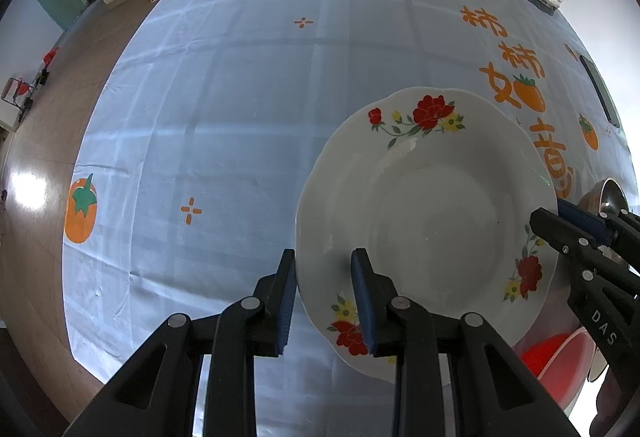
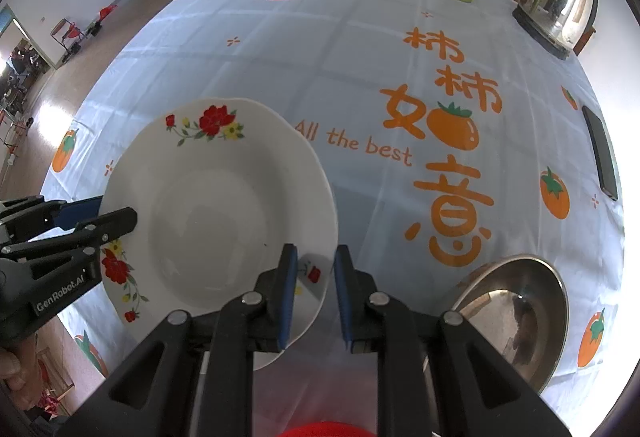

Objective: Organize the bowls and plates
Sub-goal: 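Lower the red-flower plate onto the pink-floral plate with both tools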

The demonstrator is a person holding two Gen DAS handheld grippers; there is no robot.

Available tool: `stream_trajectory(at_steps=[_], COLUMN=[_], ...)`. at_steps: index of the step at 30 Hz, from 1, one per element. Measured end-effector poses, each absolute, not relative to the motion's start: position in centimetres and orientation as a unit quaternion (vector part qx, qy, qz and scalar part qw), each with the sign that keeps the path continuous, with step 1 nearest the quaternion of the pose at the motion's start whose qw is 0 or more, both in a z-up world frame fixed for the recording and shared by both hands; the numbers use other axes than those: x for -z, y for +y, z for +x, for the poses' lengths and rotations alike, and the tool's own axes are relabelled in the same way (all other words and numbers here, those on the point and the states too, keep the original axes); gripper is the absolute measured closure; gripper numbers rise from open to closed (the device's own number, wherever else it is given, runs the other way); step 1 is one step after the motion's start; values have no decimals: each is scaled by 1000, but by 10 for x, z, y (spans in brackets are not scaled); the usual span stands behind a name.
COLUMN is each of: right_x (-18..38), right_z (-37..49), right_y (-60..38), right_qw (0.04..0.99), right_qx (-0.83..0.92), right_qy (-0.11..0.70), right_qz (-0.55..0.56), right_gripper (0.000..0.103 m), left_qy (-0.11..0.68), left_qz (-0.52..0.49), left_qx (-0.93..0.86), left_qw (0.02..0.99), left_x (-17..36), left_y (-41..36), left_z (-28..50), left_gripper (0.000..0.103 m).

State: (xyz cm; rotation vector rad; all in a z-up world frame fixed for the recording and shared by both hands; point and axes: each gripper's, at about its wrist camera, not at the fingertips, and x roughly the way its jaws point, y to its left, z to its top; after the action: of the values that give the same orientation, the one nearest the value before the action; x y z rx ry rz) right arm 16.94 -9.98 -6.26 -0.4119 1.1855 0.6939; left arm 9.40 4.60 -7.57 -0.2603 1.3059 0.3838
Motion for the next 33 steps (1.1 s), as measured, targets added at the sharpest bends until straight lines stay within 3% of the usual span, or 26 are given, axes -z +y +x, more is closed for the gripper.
stream_trajectory(at_steps=[33], right_x=[70], right_z=[174], right_y=[-98], right_qw=[749], right_qx=[-318], right_qy=[550], right_qz=[-189], right_gripper=[84], left_qy=[601], left_qz=[-120], left_qx=[-178], left_qw=[770], left_x=[84], left_y=[48], left_z=[98], left_gripper=[73])
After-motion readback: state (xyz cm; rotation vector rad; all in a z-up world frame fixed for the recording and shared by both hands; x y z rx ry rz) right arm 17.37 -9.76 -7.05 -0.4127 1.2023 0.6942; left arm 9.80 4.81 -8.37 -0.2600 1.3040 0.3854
